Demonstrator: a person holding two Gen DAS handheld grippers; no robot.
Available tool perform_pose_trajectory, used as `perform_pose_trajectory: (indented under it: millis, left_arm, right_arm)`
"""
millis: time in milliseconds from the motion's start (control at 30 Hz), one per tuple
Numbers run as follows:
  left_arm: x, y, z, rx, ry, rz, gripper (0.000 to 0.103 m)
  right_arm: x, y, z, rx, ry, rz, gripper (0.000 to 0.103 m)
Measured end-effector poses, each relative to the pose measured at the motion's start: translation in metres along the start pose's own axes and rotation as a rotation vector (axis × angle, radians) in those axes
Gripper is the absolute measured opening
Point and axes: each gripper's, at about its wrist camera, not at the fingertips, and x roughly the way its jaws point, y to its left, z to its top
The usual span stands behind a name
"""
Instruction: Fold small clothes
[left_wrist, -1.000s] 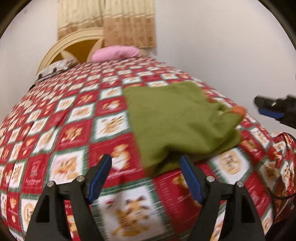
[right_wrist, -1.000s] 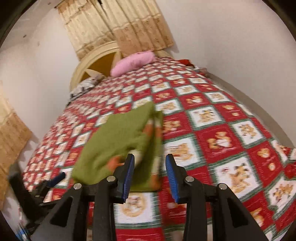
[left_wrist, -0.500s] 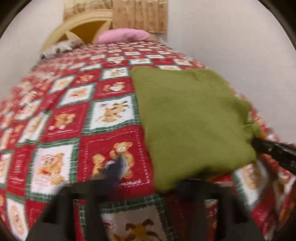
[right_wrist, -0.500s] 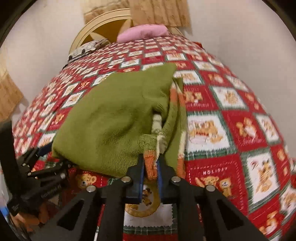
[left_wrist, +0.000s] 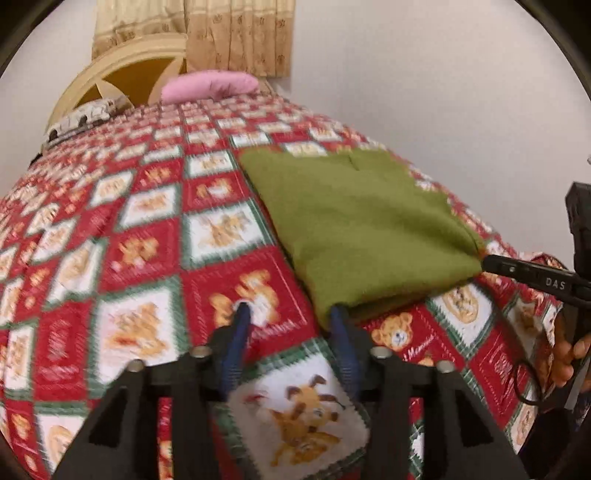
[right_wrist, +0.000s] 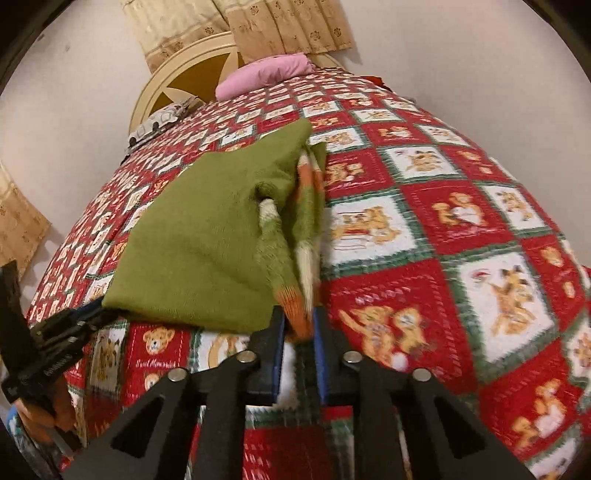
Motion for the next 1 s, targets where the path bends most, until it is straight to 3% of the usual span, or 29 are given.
perform_pose_trajectory:
  millis: [100, 200, 300, 367, 433, 467, 500, 600, 700, 867, 967, 1000]
  left_arm:
    - [-0.008, 0.011, 0.023, -0.049, -0.093, 0.003, 0.056]
    - [0.000, 0.013, 0.045, -0.094, -0.142, 0.023, 0.058]
    - [0.025, 0.007, 0.063, -0.095, -0.149, 0.068, 0.058]
    - [0.049, 0.002, 0.068, -0.124, -0.116, 0.079, 0.058]
    - [0.072, -0.001, 0.062, -0.150, -0.044, 0.079, 0.056]
    - [0.078, -0.003, 0.057, -0.164, -0.028, 0.064, 0.056]
    - [0.080, -0.005, 0.051, -0.174, -0.033, 0.053, 0.057]
    - [0.076, -0.014, 0.042, -0.142, -0.071, 0.093, 0.060]
    - [0.075, -0.010, 0.047, -0.138, -0.047, 0.070, 0.060]
    - [0.049, 0.006, 0.058, -0.097, -0.056, 0.051, 0.069]
    - [0.041, 0.015, 0.074, -0.109, -0.115, 0.040, 0.077]
    - [0.044, 0.017, 0.082, -0.126, -0.116, 0.025, 0.077]
  right_arm:
    - [-0.025, 0.013, 0.015, -0.047, -0.117, -0.066, 0.019]
    - [-0.023, 0.030, 0.036, -0.076, -0.158, -0.033, 0.018]
    - [0.003, 0.052, 0.049, -0.151, -0.143, -0.021, 0.018]
    - [0.025, 0.065, 0.052, -0.210, -0.113, -0.021, 0.010]
    - [0.053, 0.071, 0.051, -0.262, -0.057, -0.086, 0.005]
    - [0.067, 0.064, 0.050, -0.252, -0.023, -0.145, 0.000]
    - [0.076, 0.055, 0.048, -0.231, -0.005, -0.149, 0.000]
    - [0.079, 0.034, 0.046, -0.150, -0.025, -0.071, 0.000]
    - [0.080, 0.030, 0.051, -0.113, -0.009, -0.047, 0.000]
    - [0.050, 0.009, 0.053, 0.038, -0.019, 0.081, 0.000]
    - [0.030, 0.007, 0.061, 0.049, -0.095, 0.062, 0.017]
    - [0.026, 0.005, 0.068, 0.059, -0.115, 0.085, 0.039]
